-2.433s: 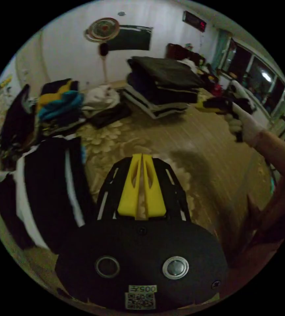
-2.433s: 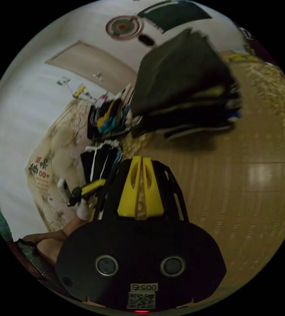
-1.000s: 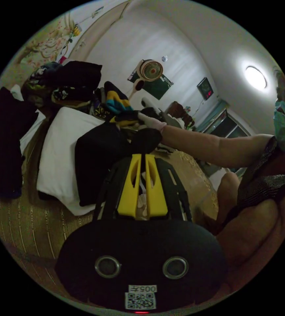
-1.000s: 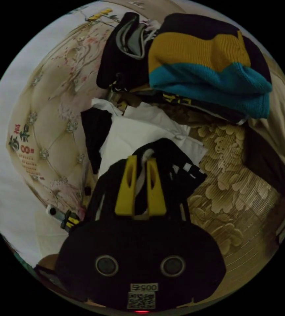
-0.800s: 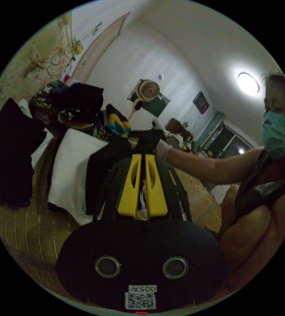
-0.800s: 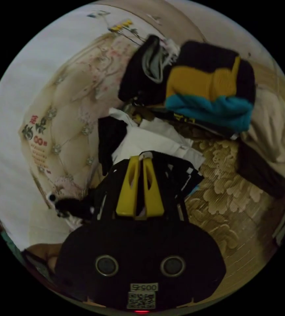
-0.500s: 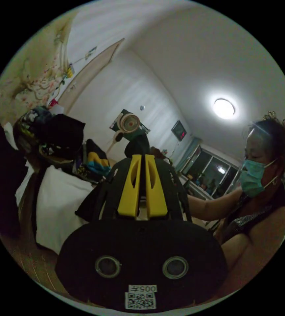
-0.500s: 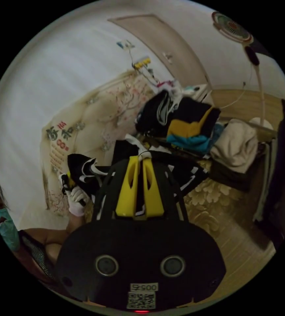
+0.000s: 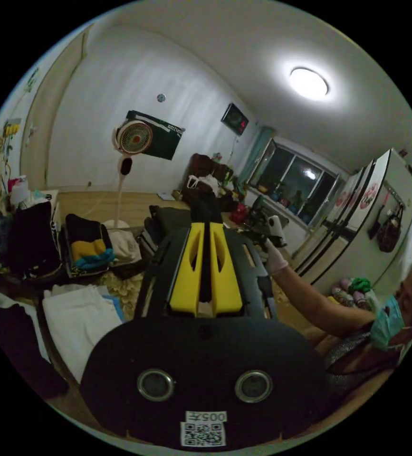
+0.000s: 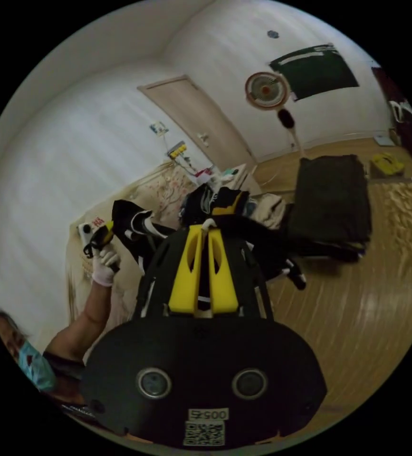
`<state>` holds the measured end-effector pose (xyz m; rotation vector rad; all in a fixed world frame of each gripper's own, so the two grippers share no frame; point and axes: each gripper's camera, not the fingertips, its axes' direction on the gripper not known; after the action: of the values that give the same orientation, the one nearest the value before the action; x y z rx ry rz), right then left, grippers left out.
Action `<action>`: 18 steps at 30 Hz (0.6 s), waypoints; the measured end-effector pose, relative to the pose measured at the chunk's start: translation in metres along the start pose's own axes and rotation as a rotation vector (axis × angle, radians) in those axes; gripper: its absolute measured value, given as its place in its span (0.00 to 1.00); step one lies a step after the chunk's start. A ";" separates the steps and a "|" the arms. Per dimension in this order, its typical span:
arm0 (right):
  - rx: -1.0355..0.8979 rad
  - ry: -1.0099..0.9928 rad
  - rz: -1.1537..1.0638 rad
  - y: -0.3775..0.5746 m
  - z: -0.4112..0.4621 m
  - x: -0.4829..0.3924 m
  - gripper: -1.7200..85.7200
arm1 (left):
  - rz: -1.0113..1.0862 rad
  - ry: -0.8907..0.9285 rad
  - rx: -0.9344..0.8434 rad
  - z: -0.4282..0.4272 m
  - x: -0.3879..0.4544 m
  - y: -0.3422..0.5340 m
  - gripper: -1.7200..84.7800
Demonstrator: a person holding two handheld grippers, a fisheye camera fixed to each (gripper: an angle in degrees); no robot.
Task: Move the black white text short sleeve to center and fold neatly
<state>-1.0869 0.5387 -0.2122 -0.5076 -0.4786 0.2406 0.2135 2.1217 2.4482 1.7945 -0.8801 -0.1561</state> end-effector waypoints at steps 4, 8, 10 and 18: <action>0.068 0.002 0.105 0.070 -0.073 -0.023 0.01 | -0.104 0.053 0.101 -0.017 0.070 0.017 0.03; 0.136 -0.027 0.110 0.136 -0.162 -0.059 0.01 | -0.207 0.201 0.201 -0.038 0.118 0.035 0.03; 0.112 -0.066 0.102 0.161 -0.197 -0.074 0.01 | -0.203 0.186 0.220 -0.053 0.153 0.040 0.03; 0.153 -0.123 0.042 0.278 -0.340 -0.125 0.01 | -0.104 0.250 0.232 -0.080 0.264 0.030 0.03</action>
<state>-1.0549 0.5941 -0.6643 -0.3544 -0.5651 0.3479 0.4279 2.0126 2.5862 2.0241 -0.6469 0.1074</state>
